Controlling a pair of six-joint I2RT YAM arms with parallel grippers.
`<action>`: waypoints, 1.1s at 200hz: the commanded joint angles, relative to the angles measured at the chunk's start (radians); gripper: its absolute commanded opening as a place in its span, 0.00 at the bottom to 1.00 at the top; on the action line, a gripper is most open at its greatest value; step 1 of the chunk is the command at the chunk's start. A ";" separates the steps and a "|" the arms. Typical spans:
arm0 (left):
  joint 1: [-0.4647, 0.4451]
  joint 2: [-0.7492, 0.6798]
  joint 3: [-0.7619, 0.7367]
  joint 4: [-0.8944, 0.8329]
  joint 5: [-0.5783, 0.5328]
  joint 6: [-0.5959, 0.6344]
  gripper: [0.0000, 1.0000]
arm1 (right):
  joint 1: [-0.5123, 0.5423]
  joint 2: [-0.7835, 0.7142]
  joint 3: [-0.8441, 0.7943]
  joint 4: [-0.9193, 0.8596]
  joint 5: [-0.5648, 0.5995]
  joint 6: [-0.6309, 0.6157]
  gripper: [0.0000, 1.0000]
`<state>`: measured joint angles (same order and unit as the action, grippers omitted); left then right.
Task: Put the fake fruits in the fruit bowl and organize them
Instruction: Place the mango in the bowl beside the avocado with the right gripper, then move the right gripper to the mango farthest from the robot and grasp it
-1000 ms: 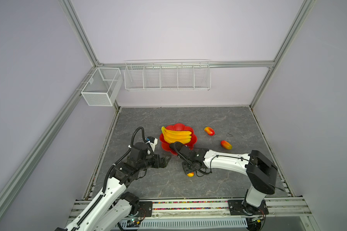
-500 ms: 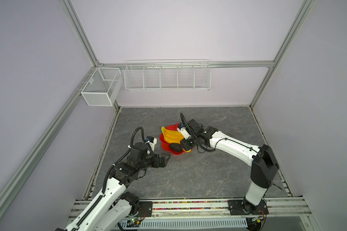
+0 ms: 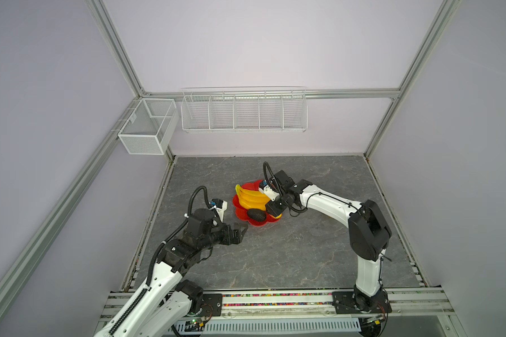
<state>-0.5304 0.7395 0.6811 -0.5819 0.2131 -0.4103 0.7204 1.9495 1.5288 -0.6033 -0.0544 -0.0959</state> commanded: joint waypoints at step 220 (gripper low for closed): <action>-0.005 0.007 -0.008 0.008 0.012 0.016 0.99 | -0.402 0.119 0.045 0.114 0.141 0.202 0.84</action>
<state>-0.5304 0.7490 0.6811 -0.5804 0.2226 -0.4076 0.3195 2.0575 1.5394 -0.4957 0.0742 0.1146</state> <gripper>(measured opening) 0.993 0.855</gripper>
